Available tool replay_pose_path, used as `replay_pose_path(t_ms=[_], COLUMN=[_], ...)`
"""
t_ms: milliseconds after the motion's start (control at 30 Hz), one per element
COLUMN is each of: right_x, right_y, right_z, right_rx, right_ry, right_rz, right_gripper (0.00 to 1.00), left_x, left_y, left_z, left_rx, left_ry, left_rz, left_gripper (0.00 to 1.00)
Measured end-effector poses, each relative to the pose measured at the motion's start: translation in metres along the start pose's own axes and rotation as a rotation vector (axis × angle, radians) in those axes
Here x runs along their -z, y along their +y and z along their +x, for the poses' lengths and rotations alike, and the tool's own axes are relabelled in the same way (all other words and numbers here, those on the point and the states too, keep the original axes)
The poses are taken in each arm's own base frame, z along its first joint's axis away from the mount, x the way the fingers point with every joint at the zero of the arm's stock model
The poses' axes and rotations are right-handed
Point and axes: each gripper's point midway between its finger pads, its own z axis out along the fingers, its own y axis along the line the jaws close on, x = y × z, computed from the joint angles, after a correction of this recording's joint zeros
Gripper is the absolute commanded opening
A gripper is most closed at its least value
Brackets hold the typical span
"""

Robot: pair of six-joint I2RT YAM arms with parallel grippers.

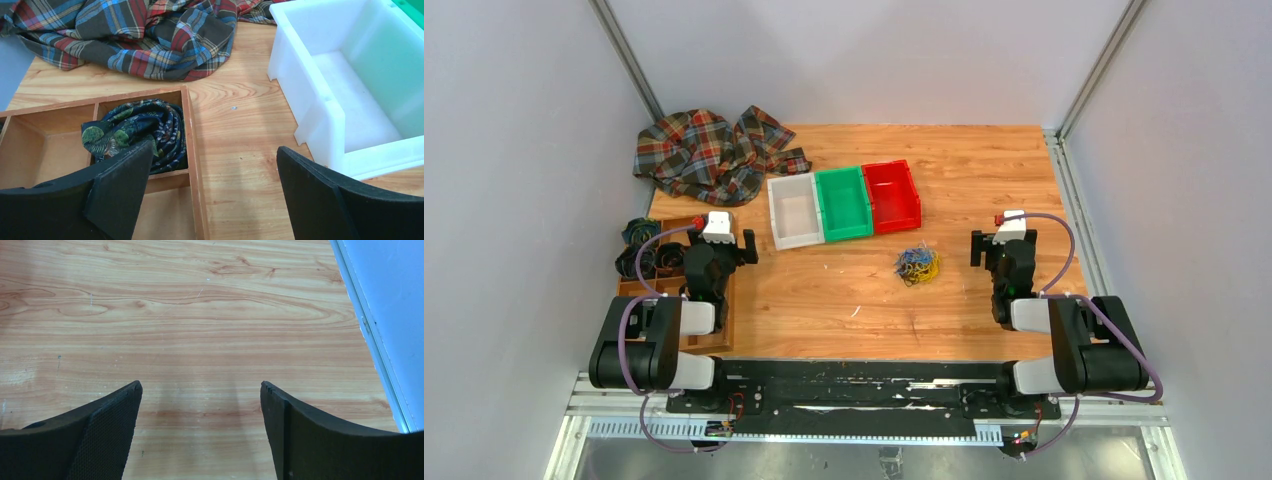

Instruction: Untangle the cables

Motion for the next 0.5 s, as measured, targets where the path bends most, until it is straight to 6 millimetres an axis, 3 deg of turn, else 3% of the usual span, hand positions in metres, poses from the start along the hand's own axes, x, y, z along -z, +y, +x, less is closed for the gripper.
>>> replay_pose_path(t_ms=[367,433,500], right_x=[0.000,0.000,-0.004], right_y=[-0.001,-0.005,-0.013], right_z=[0.000,0.006,-0.001], right_rx=[-0.004,-0.010,-0.028], right_ry=[0.000,0.057,0.130], right_rz=[0.002,0.030,0.073], right_gripper=[0.88,0.88,0.88], left_x=[0.000,0.000,0.000], left_y=[0.000,0.000,-0.001], left_z=[0.000,0.000,0.000], left_rx=[-0.003,-0.003,-0.003], left_ry=[0.000,0.000,0.012], left_rz=[0.001,0.004,0.005], left_gripper=[0.98,0.98,0.98])
